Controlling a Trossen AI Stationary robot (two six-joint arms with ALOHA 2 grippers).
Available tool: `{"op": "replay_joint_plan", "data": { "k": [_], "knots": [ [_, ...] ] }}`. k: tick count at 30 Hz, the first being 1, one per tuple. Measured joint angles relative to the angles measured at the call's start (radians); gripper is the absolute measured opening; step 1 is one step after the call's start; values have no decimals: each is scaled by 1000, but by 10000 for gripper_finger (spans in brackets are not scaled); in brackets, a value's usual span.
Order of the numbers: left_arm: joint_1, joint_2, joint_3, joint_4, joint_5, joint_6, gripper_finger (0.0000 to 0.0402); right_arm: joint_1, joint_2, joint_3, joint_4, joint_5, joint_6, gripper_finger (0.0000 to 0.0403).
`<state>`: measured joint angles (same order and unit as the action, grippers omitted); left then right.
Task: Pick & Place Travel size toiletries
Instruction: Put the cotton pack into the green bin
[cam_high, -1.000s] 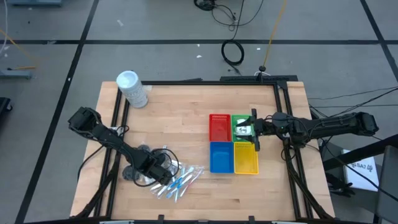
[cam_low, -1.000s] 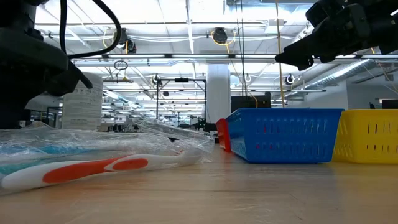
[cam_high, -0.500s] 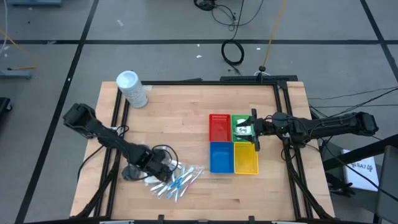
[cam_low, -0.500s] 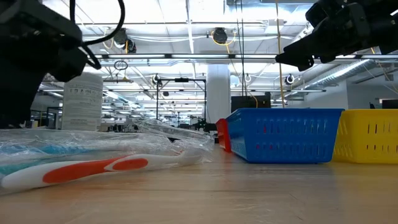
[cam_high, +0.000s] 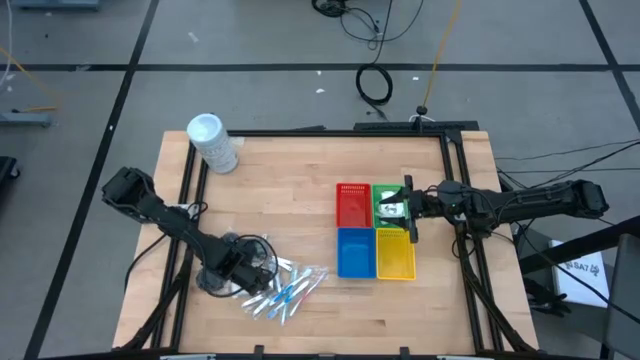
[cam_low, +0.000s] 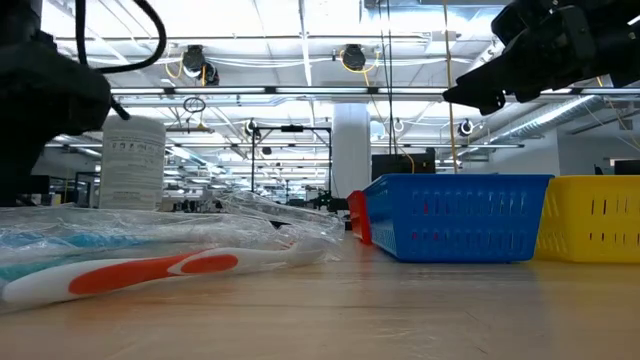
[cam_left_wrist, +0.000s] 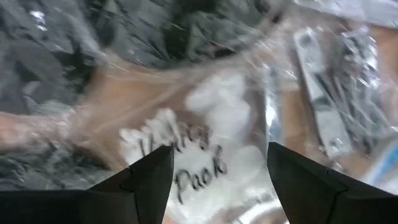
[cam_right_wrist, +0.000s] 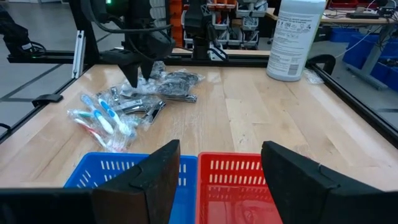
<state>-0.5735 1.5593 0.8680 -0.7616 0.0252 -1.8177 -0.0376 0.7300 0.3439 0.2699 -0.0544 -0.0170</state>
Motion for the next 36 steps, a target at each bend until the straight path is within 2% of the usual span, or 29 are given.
{"op": "replay_joint_plan", "data": {
  "k": [7,14,19,28,32,36],
  "knots": [
    [11,56,2,3,33,-24,255,0,0,0,-12,0,-2,212],
    [30,58,2,32,54,31,249,0,0,0,-11,0,-2,212],
    [30,58,2,40,57,63,188,0,0,0,-11,0,-2,212],
    [41,28,2,39,56,107,13,0,0,0,-10,0,-2,212],
    [43,-22,45,17,-19,154,10,0,0,0,-10,0,-2,212],
    [43,-69,119,-12,-139,253,3,0,0,0,-13,0,-2,212]
  ]
}}
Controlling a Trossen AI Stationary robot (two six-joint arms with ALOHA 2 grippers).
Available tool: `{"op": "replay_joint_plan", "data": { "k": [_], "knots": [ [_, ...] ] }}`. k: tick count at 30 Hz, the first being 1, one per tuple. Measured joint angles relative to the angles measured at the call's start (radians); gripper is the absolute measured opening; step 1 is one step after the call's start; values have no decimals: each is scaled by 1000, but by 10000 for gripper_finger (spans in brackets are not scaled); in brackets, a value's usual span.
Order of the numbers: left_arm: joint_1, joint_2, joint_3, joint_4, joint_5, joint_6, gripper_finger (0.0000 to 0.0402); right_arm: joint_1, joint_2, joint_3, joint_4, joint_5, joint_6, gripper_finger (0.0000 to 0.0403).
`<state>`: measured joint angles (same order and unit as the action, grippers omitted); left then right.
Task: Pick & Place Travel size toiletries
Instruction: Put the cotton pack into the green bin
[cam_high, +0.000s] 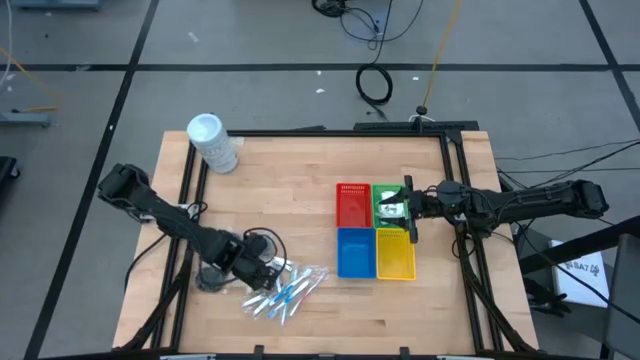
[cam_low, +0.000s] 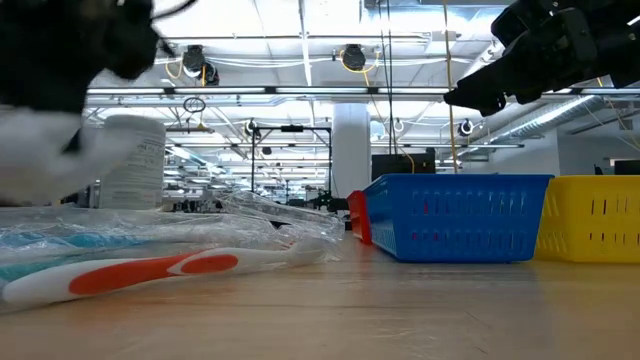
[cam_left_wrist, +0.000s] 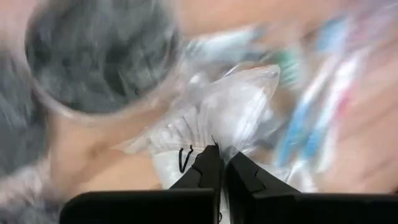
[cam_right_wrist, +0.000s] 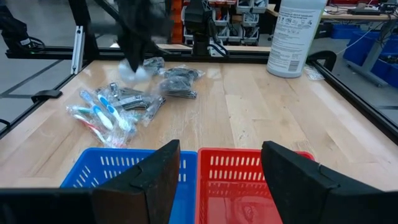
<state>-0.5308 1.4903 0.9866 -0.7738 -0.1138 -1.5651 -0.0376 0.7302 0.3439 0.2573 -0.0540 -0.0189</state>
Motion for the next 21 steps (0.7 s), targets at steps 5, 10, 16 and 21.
{"op": "replay_joint_plan", "data": {
  "k": [5,10,16,21],
  "knots": [
    [0,-22,100,1,-158,194,2,0,0,0,0,0,1,212],
    [7,-22,206,15,-329,488,2,0,0,0,0,0,5,212],
    [53,-21,246,212,-532,995,2,0,0,0,0,0,7,212],
    [142,-17,246,406,-469,1351,2,0,14,1,23,0,4,212]
  ]
}}
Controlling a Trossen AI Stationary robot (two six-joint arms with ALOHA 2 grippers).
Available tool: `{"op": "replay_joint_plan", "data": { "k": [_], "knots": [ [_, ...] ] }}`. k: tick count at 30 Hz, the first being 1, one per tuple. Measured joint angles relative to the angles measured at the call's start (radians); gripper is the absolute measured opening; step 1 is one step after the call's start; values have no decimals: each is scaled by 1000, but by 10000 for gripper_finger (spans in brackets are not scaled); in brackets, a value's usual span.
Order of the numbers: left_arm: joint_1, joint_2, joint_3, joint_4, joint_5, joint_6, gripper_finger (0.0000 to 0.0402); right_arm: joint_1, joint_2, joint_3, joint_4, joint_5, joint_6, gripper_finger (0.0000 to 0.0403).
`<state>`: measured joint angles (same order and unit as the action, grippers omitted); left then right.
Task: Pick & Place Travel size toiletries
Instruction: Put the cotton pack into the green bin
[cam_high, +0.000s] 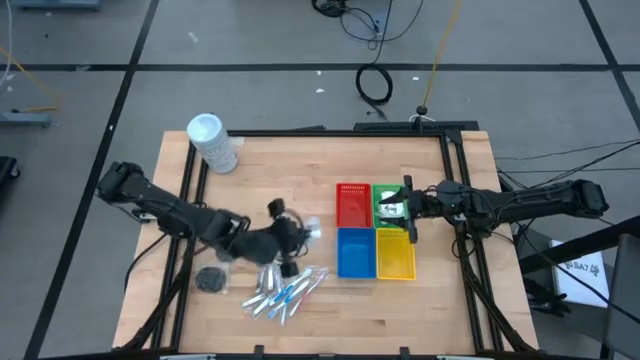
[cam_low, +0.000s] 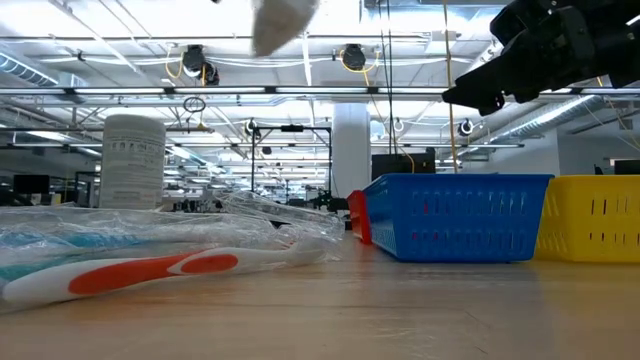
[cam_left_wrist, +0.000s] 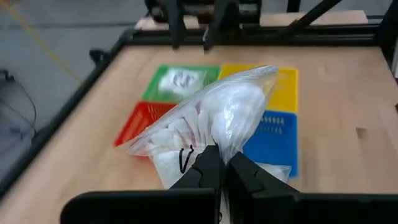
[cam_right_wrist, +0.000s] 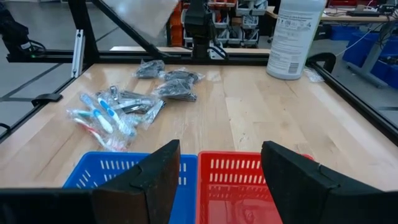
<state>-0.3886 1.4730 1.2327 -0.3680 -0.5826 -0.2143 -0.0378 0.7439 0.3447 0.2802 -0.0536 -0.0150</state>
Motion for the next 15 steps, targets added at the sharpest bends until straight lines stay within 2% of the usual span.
{"op": "replay_joint_plan", "data": {
  "k": [2,4,11,15],
  "knots": [
    [54,1,-2,52,71,76,2,0,11,0,8,0,-12,212],
    [114,0,-22,134,187,152,1,0,24,0,8,0,-31,212],
    [328,1,-158,509,693,310,2,0,75,0,22,3,-83,212],
    [424,1,-241,727,984,344,1,0,133,0,128,3,-84,212]
  ]
}}
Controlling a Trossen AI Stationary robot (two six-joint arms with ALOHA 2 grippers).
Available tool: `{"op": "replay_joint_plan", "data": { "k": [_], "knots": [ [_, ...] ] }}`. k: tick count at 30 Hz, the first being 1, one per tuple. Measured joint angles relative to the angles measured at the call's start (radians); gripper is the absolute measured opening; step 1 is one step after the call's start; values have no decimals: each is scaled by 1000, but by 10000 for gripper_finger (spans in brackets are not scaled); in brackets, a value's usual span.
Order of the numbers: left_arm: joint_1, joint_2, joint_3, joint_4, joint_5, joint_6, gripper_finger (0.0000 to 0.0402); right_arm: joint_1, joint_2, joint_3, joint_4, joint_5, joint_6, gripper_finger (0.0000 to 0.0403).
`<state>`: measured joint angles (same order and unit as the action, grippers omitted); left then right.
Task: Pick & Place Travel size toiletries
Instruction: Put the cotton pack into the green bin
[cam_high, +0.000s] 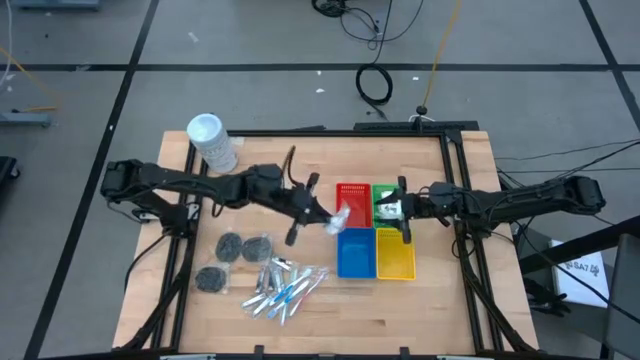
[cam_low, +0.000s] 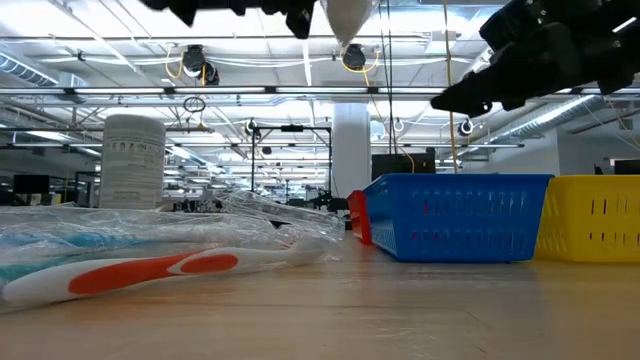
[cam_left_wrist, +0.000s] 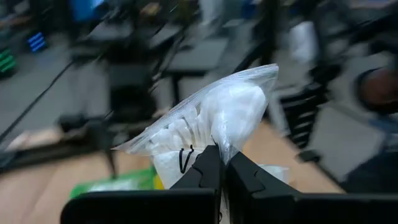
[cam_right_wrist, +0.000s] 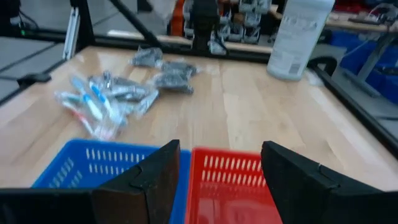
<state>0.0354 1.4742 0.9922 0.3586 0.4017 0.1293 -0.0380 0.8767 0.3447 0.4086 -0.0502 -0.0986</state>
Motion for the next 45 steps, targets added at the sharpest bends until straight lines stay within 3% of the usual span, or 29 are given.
{"op": "replay_joint_plan", "data": {
  "k": [5,11,17,24,34,45],
  "knots": [
    [71,0,-88,203,175,-5,1,0,124,0,225,0,18,212],
    [79,50,-105,285,203,-38,1,-9,305,0,558,-3,91,229],
    [74,131,-105,347,199,-107,1,-9,400,0,718,-7,105,258],
    [81,206,-54,408,147,-133,2,-6,383,0,744,-90,148,279],
    [75,318,89,395,199,-162,1,-6,345,0,726,-153,178,281],
    [86,403,166,394,202,-246,1,-6,345,-1,722,-245,244,240]
  ]
}}
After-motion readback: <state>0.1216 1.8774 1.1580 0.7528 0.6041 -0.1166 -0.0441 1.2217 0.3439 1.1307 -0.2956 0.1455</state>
